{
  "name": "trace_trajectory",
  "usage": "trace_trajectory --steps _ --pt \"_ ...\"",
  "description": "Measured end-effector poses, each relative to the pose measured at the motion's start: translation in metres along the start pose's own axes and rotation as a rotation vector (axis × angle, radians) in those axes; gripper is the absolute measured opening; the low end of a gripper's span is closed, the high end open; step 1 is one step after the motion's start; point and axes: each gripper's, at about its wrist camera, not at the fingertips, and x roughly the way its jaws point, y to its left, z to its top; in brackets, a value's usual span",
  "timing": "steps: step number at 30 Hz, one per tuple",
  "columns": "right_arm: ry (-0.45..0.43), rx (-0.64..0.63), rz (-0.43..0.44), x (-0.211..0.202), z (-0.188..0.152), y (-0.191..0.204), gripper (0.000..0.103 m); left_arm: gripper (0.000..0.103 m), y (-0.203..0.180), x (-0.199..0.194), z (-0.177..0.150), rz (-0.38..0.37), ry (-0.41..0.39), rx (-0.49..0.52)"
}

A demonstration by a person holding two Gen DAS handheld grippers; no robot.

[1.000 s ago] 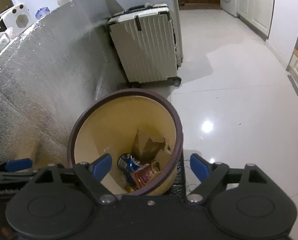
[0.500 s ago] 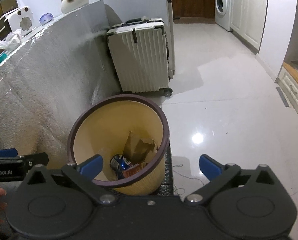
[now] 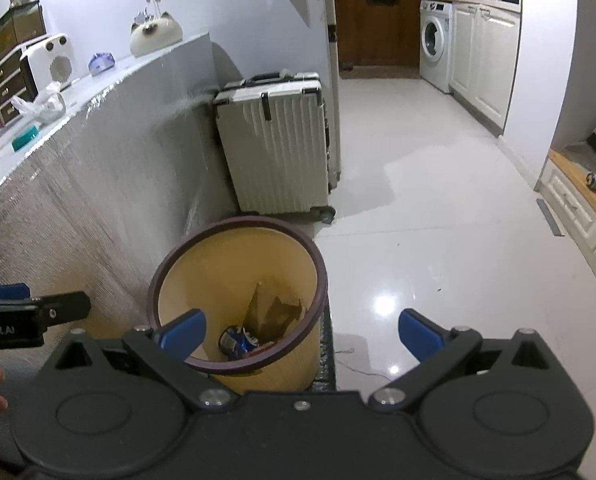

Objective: Collect trash
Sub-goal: 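Move both open tools back over the table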

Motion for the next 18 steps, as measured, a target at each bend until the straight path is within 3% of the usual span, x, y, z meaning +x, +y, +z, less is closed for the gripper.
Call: trace_trajectory --steps 10,18 --pt "-0.149 -0.003 0.011 -0.049 0.016 0.006 0.103 0.103 -0.003 -0.059 0.021 -0.043 -0.178 0.036" --pt "-0.251 -0.027 0.076 -0.065 0.039 0.035 0.103 0.103 0.018 -0.113 0.036 0.01 -0.338 0.06"
